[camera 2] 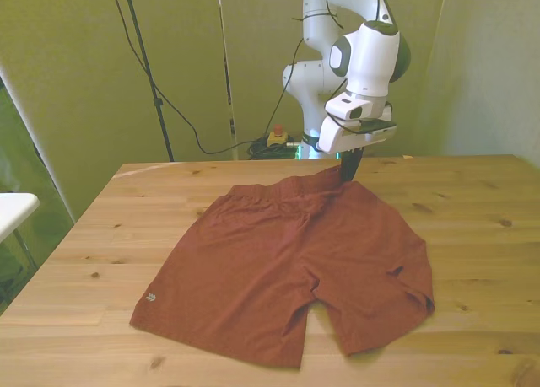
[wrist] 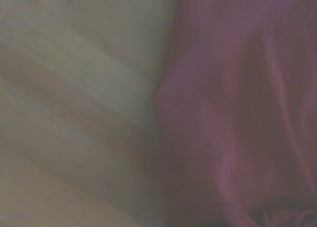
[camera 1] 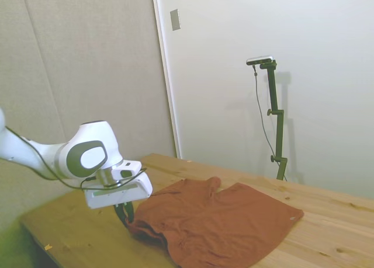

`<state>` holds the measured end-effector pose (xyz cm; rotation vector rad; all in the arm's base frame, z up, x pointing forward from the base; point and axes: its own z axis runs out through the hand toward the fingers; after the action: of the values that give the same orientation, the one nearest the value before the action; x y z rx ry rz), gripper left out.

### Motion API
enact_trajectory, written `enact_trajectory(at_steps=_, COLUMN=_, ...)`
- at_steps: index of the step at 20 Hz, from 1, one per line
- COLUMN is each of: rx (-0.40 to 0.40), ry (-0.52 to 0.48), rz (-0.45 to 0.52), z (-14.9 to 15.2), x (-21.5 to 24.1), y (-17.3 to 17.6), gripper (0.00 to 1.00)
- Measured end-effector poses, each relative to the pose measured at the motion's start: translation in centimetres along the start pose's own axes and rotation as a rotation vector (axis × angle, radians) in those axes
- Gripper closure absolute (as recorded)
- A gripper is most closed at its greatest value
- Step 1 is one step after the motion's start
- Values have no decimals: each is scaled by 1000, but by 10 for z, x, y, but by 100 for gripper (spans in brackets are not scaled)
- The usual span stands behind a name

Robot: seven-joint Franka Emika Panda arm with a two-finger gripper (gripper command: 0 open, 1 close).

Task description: Unfold the shorts

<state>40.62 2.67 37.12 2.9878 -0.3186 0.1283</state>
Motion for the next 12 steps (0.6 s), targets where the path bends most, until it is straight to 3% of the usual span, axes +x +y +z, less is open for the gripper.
enact_trajectory(at_steps=12, rx=-15, ry=28, rz=1, z=-8, x=-14, y=-6, gripper=0)
